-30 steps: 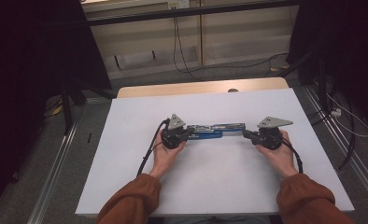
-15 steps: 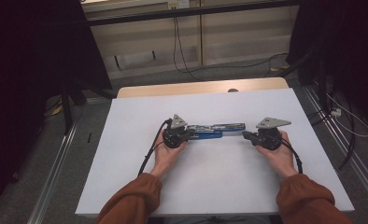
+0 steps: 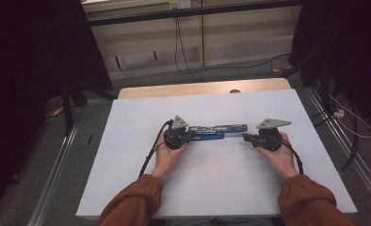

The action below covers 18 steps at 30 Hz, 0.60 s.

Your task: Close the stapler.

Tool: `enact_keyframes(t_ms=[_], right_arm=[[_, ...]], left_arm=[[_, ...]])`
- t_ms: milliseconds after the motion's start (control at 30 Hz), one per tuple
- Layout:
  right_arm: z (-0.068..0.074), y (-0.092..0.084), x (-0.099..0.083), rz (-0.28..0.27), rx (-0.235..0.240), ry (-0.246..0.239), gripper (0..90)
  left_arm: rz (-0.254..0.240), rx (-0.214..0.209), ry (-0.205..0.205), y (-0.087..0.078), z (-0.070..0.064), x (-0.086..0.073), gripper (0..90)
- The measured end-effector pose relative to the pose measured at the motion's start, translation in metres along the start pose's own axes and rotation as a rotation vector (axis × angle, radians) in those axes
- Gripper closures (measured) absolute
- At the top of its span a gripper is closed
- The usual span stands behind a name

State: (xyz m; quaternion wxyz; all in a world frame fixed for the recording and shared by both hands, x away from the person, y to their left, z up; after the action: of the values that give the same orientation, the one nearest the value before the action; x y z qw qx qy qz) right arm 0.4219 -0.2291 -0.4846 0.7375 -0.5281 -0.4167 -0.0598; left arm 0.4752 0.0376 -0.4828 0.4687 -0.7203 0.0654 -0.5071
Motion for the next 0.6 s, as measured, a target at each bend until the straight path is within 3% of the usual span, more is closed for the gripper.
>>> enact_keyframes(t_ms=[100, 233, 333, 467, 600], right_arm=[[-0.001, 0.002, 0.001, 0.017, 0.003, 0.006, 90.0], [-0.003, 0.003, 0.002, 0.026, -0.006, 0.01, 90.0], [-0.006, 0.005, 0.001, 0.041, -0.021, 0.014, 90.0], [-0.008, 0.008, 0.002, 0.057, -0.034, 0.019, 90.0], [-0.011, 0.01, 0.003, 0.063, -0.055, 0.024, 90.0]], left_arm=[[0.012, 0.029, 0.009, -0.001, 0.0, 0.001, 90.0], [0.007, 0.002, -0.012, -0.001, 0.001, 0.0, 90.0], [0.01, 0.013, 0.002, -0.001, 0.001, 0.0, 90.0], [0.005, -0.003, -0.011, -0.001, 0.001, 0.0, 90.0], [0.01, 0.017, 0.015, -0.001, 0.0, 0.0, 90.0]])
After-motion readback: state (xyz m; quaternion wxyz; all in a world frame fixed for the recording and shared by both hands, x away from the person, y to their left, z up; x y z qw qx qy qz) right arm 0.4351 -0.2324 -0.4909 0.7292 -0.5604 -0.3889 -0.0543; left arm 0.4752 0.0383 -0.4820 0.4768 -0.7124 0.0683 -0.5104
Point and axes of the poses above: each handheld gripper's, and its own axes: y roughly forward along the jaws, x roughly out of its top, z roughly to its left, the point moved 5 cm from there along y, roughly forward along the jaws, and after that the axes turned 12 degrees about z, right-handed, at the moved point
